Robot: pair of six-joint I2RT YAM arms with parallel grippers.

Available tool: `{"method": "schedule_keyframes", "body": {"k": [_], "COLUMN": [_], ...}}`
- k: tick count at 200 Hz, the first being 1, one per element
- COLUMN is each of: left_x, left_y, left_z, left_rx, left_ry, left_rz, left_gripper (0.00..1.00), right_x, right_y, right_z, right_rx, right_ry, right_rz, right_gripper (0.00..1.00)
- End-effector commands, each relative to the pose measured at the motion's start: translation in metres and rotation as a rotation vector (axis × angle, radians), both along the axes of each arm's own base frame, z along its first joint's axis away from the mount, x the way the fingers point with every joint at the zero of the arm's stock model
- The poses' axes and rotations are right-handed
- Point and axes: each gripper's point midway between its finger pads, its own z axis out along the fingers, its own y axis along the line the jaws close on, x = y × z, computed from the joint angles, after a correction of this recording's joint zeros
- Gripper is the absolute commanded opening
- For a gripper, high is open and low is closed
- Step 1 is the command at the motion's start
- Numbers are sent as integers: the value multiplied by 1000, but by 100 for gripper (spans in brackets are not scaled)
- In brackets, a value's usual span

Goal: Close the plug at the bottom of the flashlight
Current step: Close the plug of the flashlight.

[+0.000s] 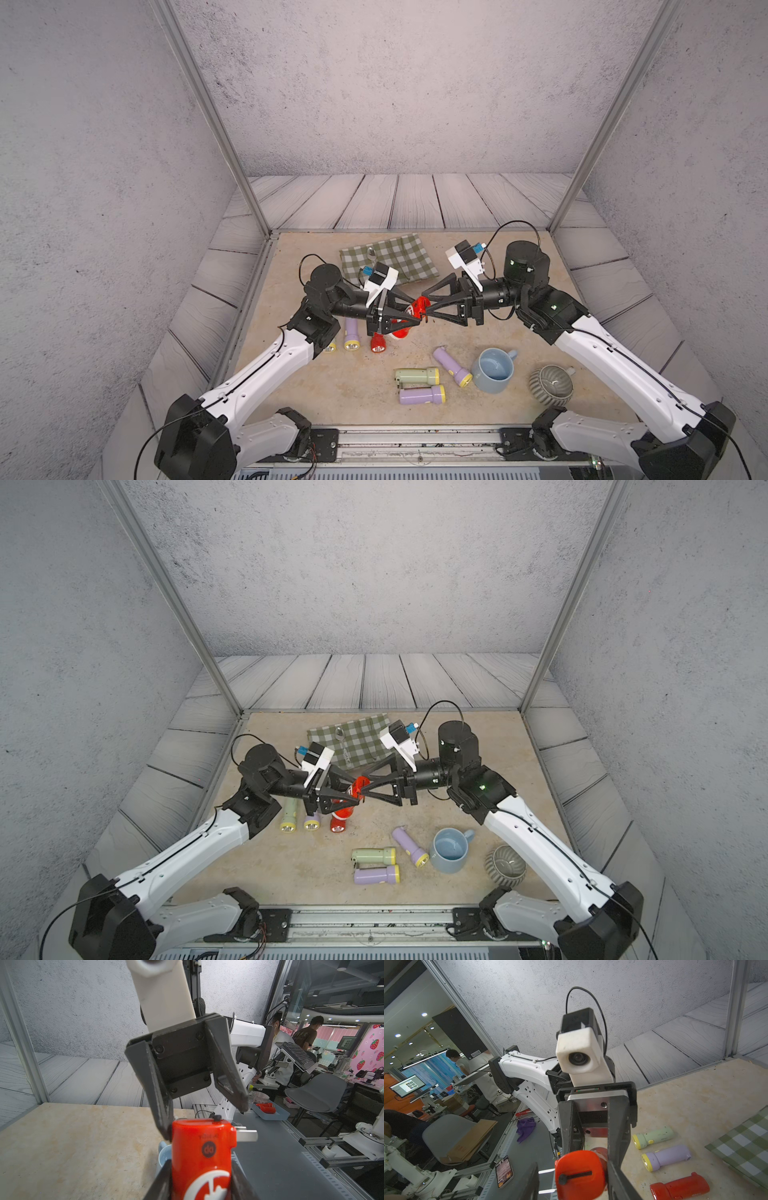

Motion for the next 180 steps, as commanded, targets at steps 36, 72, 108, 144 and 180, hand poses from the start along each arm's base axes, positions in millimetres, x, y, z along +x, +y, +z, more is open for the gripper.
{"method": "schedule_keyframes", "body": {"k": [36,72,108,144,180], "left_x": [-8,-8,-8,-9,-10], "left_y": [3,3,3,4,5], "left_z": [19,19,20,22,26], "left_rx": [-37,-37,-39,-41,-45], "left_ry": [-68,-67,-71,-73,-86], "left_rz": [-19,-19,-16,-16,-6], "left_gripper": [0,0,0,0,0], "right_x": [-3,-3,-6,-9,-8], "right_y": [3,4,6,7,8], "right_z": [2,1,-1,-3,-7], "right_rx": [5,6,6,1,-12], "right_ry": [-2,0,10,16,26], "right_rz": [34,44,70,86,88], "right_gripper": [45,34,24,20,16]}}
